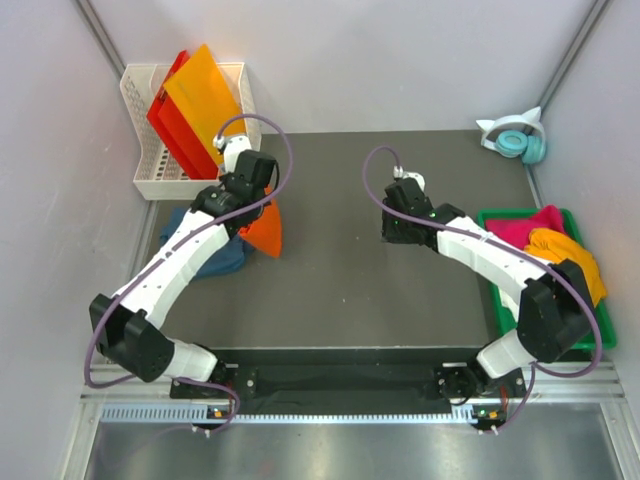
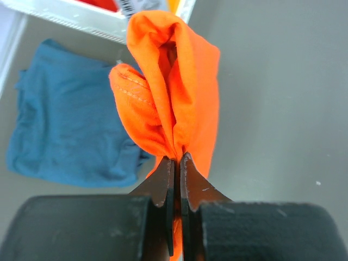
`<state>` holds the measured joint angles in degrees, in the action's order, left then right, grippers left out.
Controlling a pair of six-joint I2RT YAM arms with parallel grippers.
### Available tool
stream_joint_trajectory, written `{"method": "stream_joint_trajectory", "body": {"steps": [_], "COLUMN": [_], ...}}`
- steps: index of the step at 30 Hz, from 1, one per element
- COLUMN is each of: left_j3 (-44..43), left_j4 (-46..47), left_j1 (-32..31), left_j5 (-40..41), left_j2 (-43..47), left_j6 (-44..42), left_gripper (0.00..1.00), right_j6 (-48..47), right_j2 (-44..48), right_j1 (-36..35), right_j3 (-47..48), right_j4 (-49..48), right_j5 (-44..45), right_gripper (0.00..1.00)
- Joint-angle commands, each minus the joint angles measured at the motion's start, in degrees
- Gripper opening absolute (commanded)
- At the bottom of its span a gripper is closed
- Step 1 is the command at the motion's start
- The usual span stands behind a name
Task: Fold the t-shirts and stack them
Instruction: Neatly place the folded tshirt to the corner
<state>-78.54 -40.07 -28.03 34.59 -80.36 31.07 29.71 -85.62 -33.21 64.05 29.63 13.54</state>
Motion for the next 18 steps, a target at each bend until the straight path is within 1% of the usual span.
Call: {"method": "stream_joint_trajectory", "body": {"steps": [1,6,7,18], "left_j3": [0.41,1.46,1.72,5.86], "left_j4": [-2.11,-4.66,-4.84,-4.39], "left_j1": [1.66,5.70,7.53,20.11], "left_j5": [4.69,5.40,5.14,-2.68], "left_j2": [2.84,3.37,3.19,-0.85], "left_j6": [1.45,1.36,1.19,0.39], "left_gripper": [0.00,0.00,0.00,0.00], "right_j6": [-0.18,0.08,0.17,0.96], "right_j2": [2.74,3.27,3.36,5.03], "right_j1": [0.08,0.08,0.08,0.08], "right_j3": [-0.68,-1.47,-1.65,-3.76], "right_j4": [-2.82,-3.35,-3.35,-3.35], "right_j5": [-0.53,-1.06,-1.06,-1.41], "right_gripper": [0.41,0.41,0.41,0.41]}}
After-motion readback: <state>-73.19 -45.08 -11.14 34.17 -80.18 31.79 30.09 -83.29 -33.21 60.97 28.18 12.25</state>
